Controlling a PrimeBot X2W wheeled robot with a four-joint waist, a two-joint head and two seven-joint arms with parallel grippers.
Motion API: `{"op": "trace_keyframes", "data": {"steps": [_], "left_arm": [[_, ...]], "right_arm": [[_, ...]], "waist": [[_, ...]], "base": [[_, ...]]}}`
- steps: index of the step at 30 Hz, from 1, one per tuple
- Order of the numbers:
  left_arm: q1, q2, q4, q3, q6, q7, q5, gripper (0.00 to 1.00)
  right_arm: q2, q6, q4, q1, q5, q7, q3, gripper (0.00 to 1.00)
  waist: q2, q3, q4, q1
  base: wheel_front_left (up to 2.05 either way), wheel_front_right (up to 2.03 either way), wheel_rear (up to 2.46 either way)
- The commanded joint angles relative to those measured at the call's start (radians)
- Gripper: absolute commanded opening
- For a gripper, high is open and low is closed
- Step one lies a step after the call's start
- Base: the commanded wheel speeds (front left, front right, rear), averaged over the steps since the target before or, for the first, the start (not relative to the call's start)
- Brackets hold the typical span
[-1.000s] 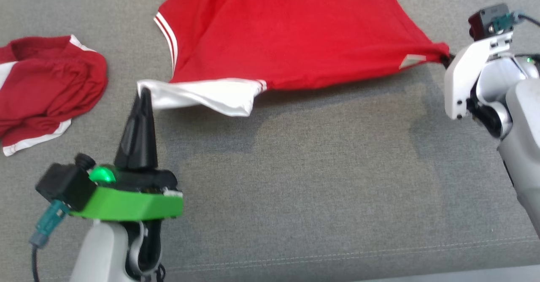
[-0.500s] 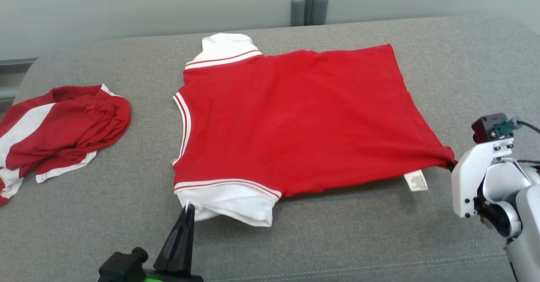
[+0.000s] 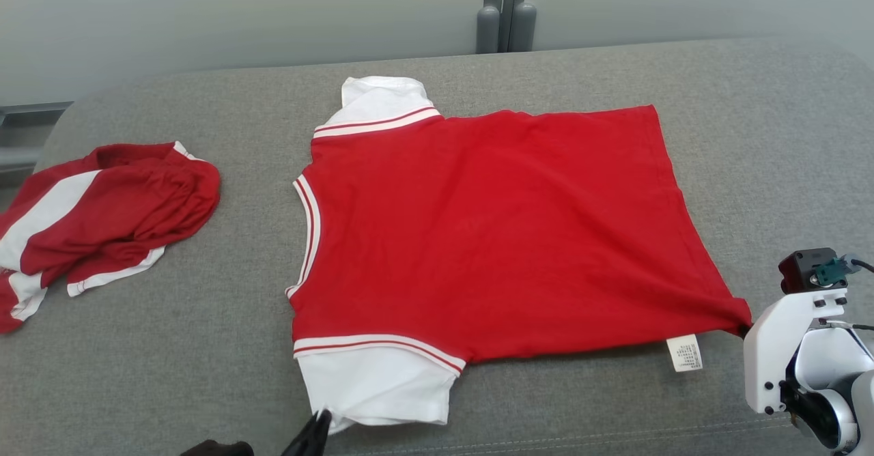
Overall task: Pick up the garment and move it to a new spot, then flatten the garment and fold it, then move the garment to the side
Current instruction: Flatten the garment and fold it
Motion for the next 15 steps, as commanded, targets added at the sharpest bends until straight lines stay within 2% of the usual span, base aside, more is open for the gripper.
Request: {"op": "trace_keyframes", "data": {"steps": [1, 4, 7, 15], "left_arm": [[0.022, 0.009, -0.034, 0.017, 0.012, 0.010, -0.018, 0.00], [0.009, 0.013, -0.085, 0.046, 0.021, 0.002, -0.038, 0.00], [-0.080, 0.015, -0.097, 0.045, 0.008, 0.011, -0.047, 0.00], [-0.427, -0.006, 0.077, -0.027, -0.018, 0.026, -0.018, 0.00]], "right_arm": [[0.008, -0.001, -0.012, 0.010, -0.009, -0.007, -0.012, 0.00], [0.029, -0.001, -0.018, -0.009, -0.020, -0.033, -0.037, 0.00], [0.057, -0.001, -0.002, -0.039, -0.019, -0.055, -0.053, 0.00], [0.086, -0.001, 0.062, -0.177, -0.014, -0.092, -0.045, 0.00]], "waist": [[0.0000, 0.004, -0.006, 0.0001], [0.0000, 0.013, -0.010, 0.0001], [0.0000, 0.030, -0.011, 0.0001], [0.0000, 0.112, -0.018, 0.0001]], "base": [[0.00, 0.00, 0.00], [0.00, 0.00, 0.00], [0.00, 0.00, 0.00], [0.00, 0.00, 0.00]]}}
